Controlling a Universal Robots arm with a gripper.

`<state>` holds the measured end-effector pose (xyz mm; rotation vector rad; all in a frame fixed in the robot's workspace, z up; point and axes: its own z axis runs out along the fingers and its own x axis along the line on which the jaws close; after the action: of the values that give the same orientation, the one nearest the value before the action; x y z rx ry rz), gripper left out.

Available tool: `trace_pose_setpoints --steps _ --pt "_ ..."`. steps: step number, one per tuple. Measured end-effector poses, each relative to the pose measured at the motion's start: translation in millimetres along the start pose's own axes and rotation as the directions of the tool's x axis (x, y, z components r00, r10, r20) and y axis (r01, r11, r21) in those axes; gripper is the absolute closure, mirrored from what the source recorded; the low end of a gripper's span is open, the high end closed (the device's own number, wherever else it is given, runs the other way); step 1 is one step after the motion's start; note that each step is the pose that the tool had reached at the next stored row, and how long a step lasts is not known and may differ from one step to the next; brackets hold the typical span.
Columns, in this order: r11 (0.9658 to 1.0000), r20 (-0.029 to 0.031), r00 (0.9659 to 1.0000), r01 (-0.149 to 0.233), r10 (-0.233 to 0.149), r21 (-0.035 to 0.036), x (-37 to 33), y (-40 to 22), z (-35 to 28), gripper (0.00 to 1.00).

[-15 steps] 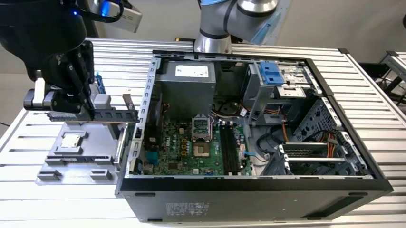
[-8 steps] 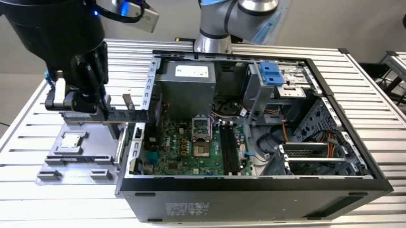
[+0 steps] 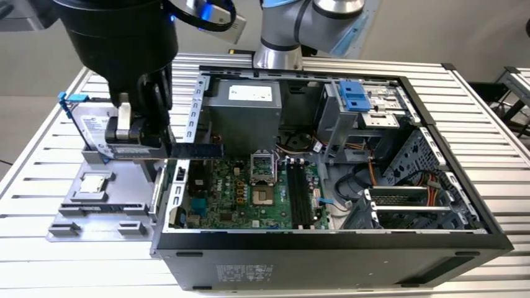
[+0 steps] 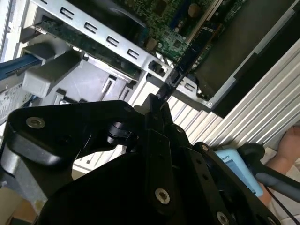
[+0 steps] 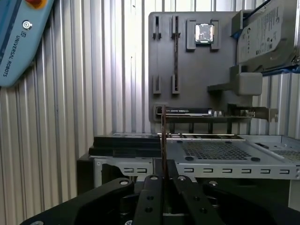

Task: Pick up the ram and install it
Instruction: 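Pick up the ram and move it above insertion slot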

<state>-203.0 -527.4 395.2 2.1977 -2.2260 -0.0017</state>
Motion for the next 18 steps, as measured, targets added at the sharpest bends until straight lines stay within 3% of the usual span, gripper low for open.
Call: trace_pose_setpoints --steps 18 --pt "1.0 0.0 1.0 0.0 0.0 0.0 -4.5 -75.3 -0.7 1.0"
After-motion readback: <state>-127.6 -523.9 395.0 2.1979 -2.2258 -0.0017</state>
